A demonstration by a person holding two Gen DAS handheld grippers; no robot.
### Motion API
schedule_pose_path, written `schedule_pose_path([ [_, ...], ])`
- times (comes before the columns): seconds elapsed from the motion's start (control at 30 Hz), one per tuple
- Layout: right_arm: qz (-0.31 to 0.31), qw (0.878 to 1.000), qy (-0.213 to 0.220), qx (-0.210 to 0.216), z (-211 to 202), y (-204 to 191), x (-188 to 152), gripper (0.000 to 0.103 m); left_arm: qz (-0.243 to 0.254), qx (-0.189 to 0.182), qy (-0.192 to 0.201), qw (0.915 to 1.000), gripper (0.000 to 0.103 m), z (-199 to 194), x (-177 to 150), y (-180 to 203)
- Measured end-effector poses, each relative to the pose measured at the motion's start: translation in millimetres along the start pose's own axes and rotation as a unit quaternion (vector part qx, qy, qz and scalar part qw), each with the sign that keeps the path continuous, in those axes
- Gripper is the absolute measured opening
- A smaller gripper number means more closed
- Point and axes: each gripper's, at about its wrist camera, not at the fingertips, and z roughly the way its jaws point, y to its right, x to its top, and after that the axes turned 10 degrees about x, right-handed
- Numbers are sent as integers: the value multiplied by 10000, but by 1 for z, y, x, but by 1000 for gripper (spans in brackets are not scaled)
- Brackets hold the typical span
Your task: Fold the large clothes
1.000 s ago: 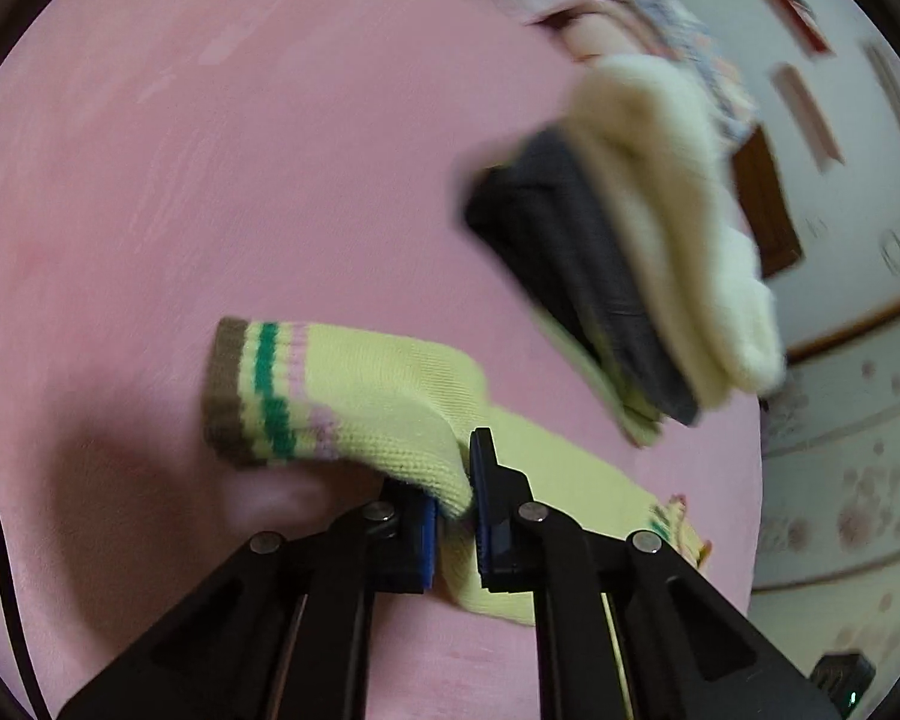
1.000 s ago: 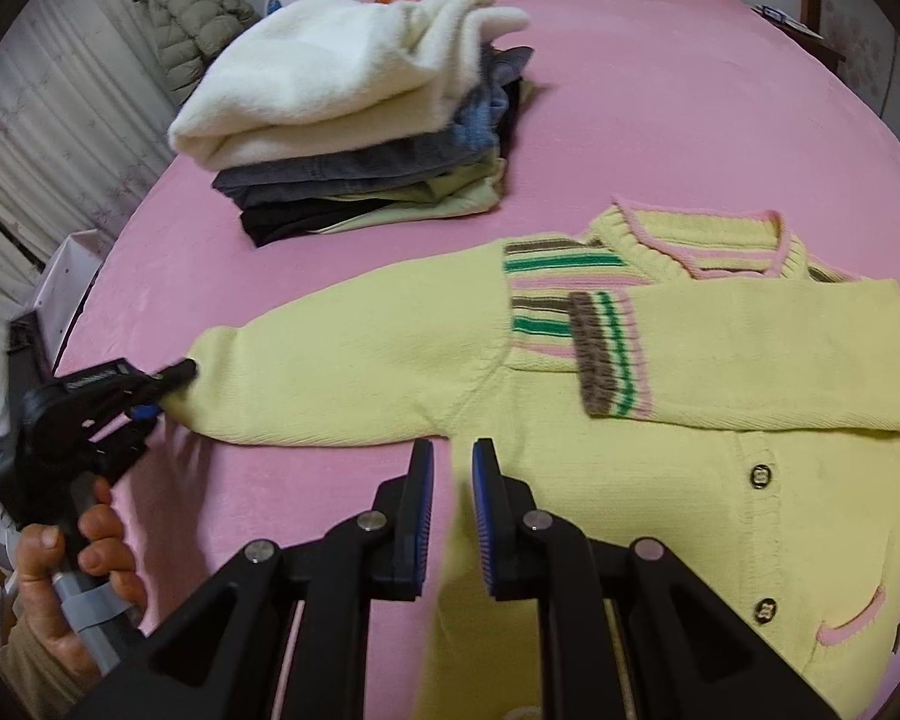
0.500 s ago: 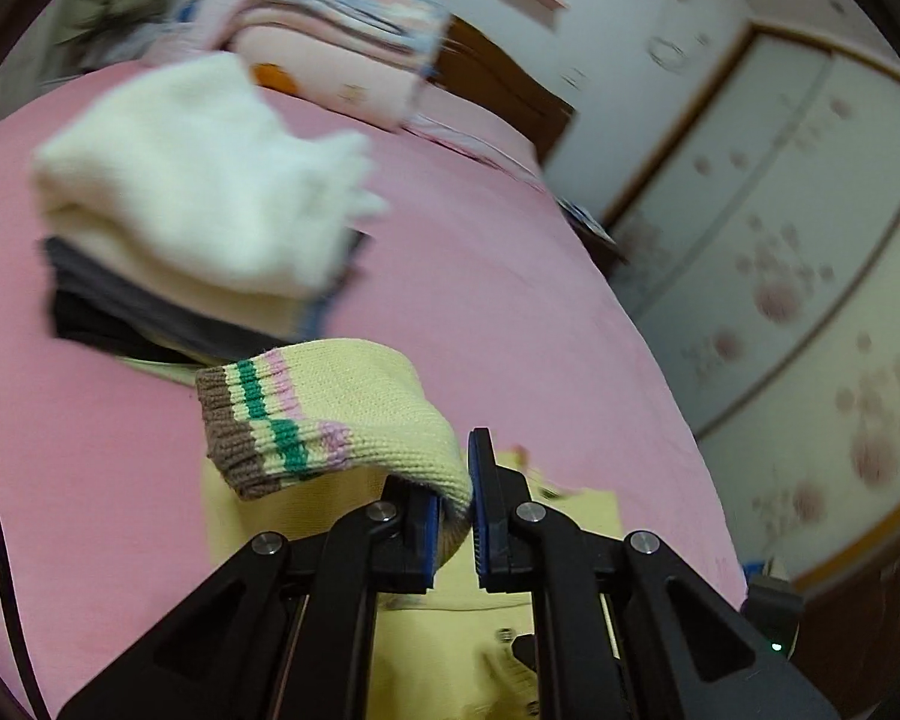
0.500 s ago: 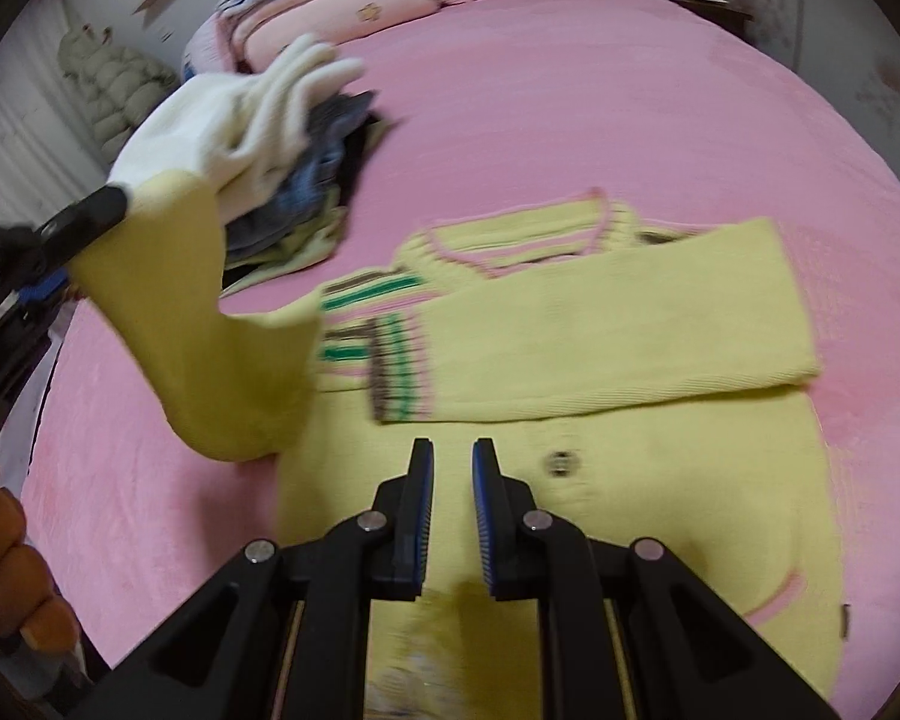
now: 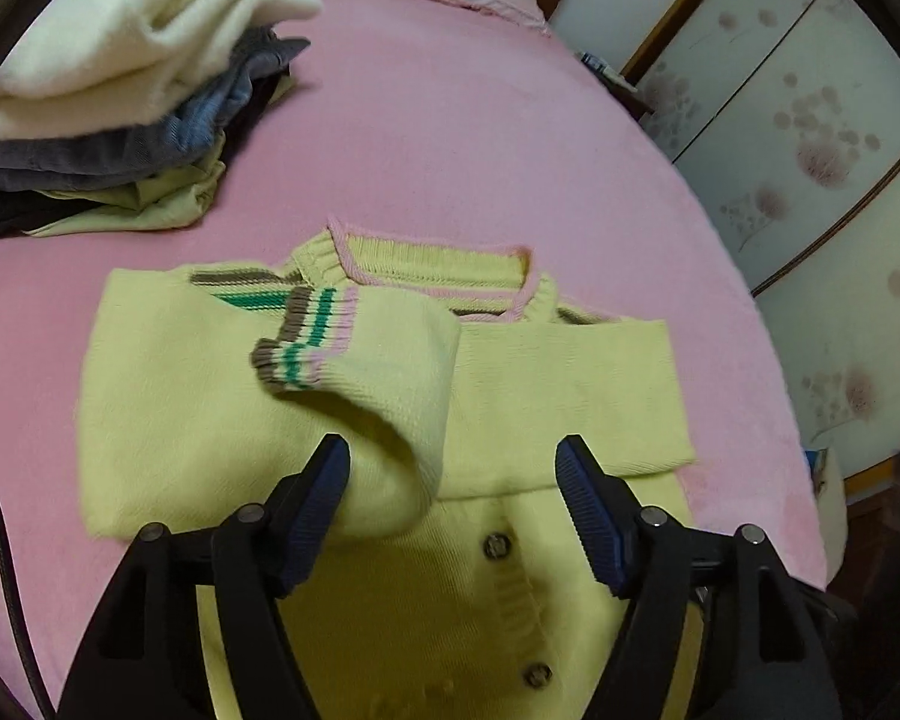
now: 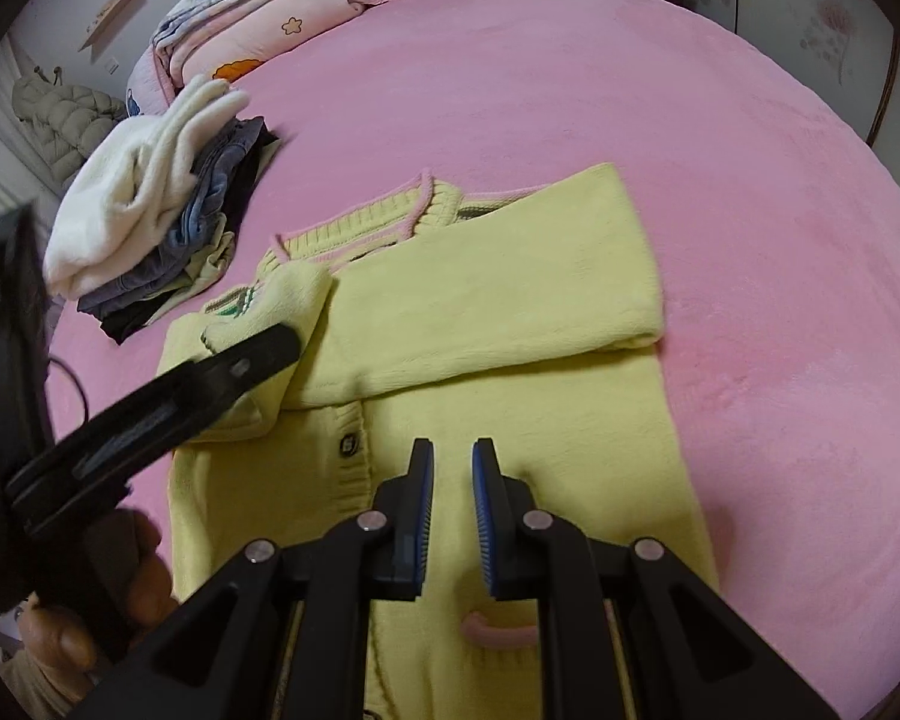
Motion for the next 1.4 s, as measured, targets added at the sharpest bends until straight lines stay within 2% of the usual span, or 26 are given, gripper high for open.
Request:
schedule_pose_path([
  [0.13,-110,9998,42,143,-2,-3,11,13,-204,-14,203,9996,76,-36,-8,-10],
  [0.3,-707,9970,21,308,1,-33,25,14,-586,440,298,9969,77,-54,-14,-44],
  [0.37,-979,9944,41,387,5,-50,29,27,-835,615,177,9945,77,-46,-15,-64],
  [0.47,-1468,9881,69,462,13,-80,34,37,-1219,667,-59,9903,77,-33,-19,-86],
  [0.57,-1887,9809,-32,460,26,-106,36,43,-1461,687,-130,9868,77,-28,-24,-103],
  [0.77,-2527,9667,-334,205,64,-142,32,44,-1561,698,-181,9851,77,-17,-25,-118],
  [0.93,-2915,9541,-503,-475,96,-153,30,44,-1619,664,-221,9843,77,-10,-24,-124],
  [1.0,-2944,9523,-531,-606,102,-151,32,36,-1616,654,-215,9845,77,-10,-22,-125],
  [1.03,-2905,9536,-543,-579,103,-149,35,14,-1612,642,-210,9846,77,-7,-20,-125],
  [1.07,-2814,9565,-558,-538,101,-145,38,7,-1601,631,-203,9849,77,-8,-18,-126],
  [1.13,-2568,9646,-351,-486,89,-135,47,7,-1562,608,-182,9857,77,-8,-14,-122],
  [1.27,-1946,9795,363,-383,45,-101,63,7,-1422,560,-104,9882,77,-5,-6,-113],
  [1.4,-1236,9895,582,-475,20,-52,57,7,-1239,528,-98,9908,77,3,-1,-99],
])
